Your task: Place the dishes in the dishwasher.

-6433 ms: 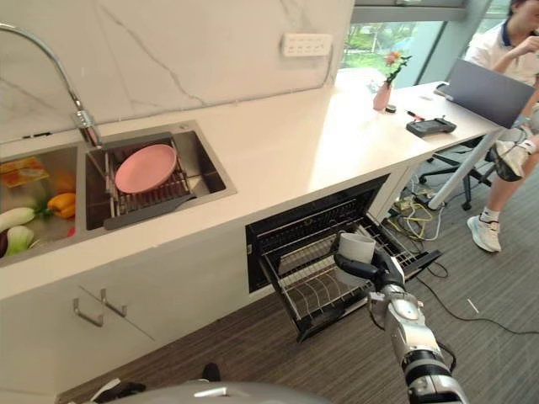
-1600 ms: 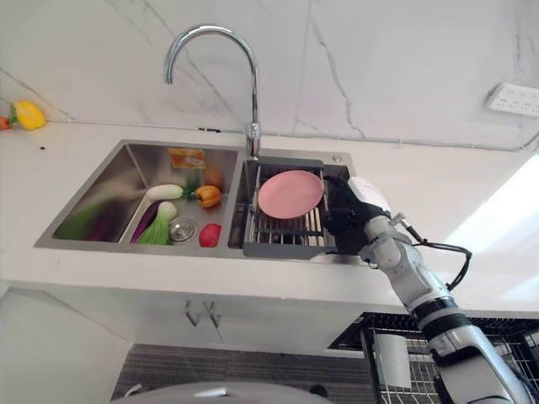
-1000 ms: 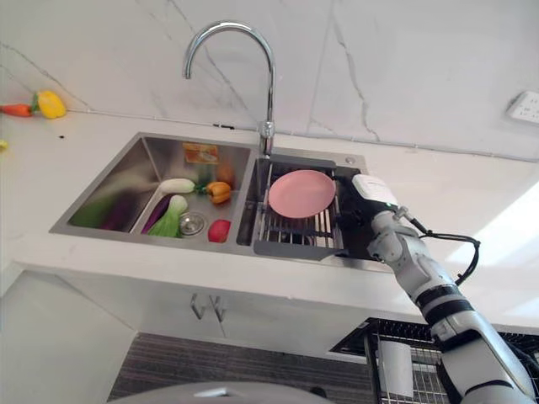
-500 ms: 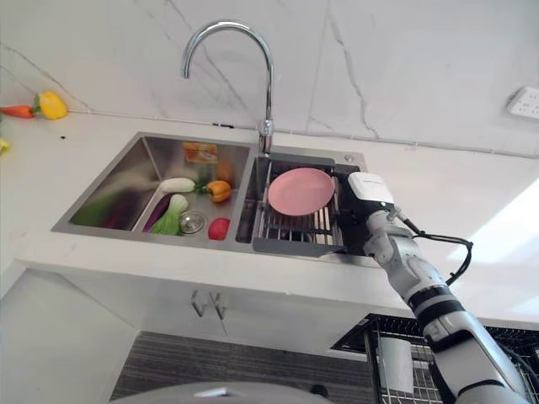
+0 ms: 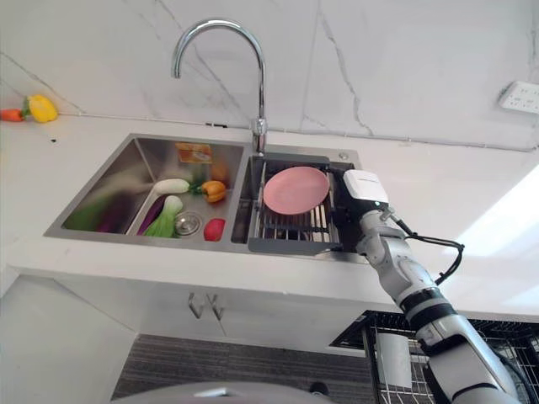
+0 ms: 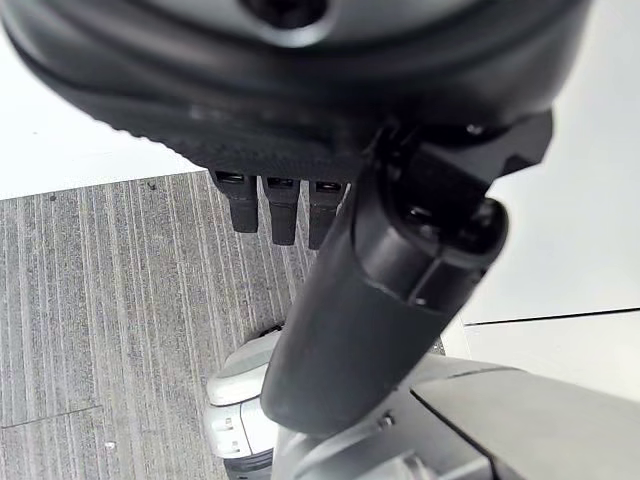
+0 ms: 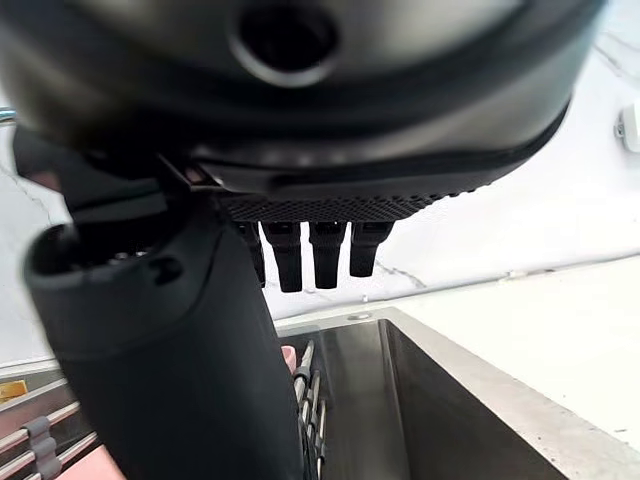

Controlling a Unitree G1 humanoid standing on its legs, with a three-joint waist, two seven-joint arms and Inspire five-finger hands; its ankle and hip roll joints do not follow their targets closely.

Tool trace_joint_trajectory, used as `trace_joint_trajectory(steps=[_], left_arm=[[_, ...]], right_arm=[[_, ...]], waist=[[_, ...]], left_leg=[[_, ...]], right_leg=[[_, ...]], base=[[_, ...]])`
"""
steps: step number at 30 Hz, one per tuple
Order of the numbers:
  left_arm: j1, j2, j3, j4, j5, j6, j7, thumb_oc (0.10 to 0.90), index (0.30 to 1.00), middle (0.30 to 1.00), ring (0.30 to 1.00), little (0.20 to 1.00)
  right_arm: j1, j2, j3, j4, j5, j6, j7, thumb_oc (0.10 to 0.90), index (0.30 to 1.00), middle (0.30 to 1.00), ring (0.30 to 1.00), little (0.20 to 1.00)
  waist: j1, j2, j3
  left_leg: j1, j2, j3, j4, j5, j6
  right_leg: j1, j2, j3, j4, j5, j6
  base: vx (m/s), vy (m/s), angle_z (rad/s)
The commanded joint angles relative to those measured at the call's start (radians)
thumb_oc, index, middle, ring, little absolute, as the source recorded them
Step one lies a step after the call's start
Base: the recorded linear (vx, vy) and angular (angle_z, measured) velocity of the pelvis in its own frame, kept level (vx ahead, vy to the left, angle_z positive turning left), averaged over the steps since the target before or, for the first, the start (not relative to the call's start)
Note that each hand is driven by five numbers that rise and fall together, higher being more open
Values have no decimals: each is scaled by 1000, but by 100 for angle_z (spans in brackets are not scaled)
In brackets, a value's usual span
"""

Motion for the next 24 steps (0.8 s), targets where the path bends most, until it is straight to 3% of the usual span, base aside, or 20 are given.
trace_joint_trajectory(steps=[1,15,24], left_arm=[[-70,17,-17,40,18,-1,19,800,900,900,900,900],[-59,29,8,36,34,-2,12,800,900,900,900,900],[-57,34,9,37,33,-2,4,800,900,900,900,900]], right_arm=[[-146,-11,-170,-119,-52,0,-191,800,900,900,900,900],[-120,-51,-155,-205,-173,12,-136,800,900,900,900,900],[-115,-45,-124,-201,-142,-12,-109,800,900,900,900,900]], waist=[[39,-21,5],[29,-23,9],[29,-23,10]], left_leg=[[31,-44,109,10,-55,64],[39,-46,116,10,-61,66],[41,-46,119,10,-61,66]], right_leg=[[71,-36,40,43,-183,40],[68,-36,48,48,-185,41],[70,-38,47,49,-185,42]], base=[[0,0,0],[0,0,0],[0,0,0]])
